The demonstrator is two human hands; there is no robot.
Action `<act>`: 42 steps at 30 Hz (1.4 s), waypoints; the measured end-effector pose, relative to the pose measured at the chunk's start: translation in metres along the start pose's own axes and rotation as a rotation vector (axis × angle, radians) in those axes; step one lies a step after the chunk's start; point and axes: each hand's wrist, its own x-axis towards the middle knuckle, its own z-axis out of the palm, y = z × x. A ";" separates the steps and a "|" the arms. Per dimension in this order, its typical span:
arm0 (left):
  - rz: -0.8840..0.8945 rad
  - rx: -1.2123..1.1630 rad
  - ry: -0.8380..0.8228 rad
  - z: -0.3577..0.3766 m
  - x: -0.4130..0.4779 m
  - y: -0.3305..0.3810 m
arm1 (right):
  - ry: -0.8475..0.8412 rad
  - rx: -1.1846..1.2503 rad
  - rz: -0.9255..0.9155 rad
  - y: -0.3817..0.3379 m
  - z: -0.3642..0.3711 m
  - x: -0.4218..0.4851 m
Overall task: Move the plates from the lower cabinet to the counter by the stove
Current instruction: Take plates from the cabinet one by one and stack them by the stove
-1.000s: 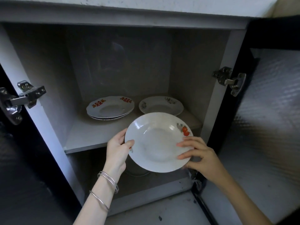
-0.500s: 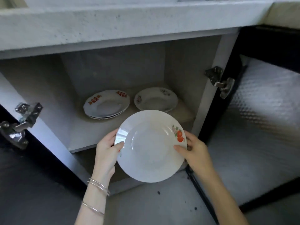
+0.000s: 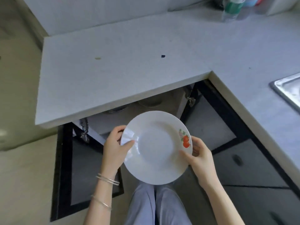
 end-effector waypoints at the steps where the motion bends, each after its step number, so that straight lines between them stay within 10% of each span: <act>1: -0.004 0.007 -0.027 -0.006 -0.012 0.017 | 0.011 -0.002 0.010 -0.016 -0.007 -0.013; 16: 0.155 -0.124 -0.320 -0.047 -0.081 0.191 | 0.292 0.113 0.108 -0.200 -0.080 -0.128; 42: 0.674 0.251 -1.921 -0.085 -0.264 0.180 | 1.746 0.751 0.145 -0.196 0.172 -0.533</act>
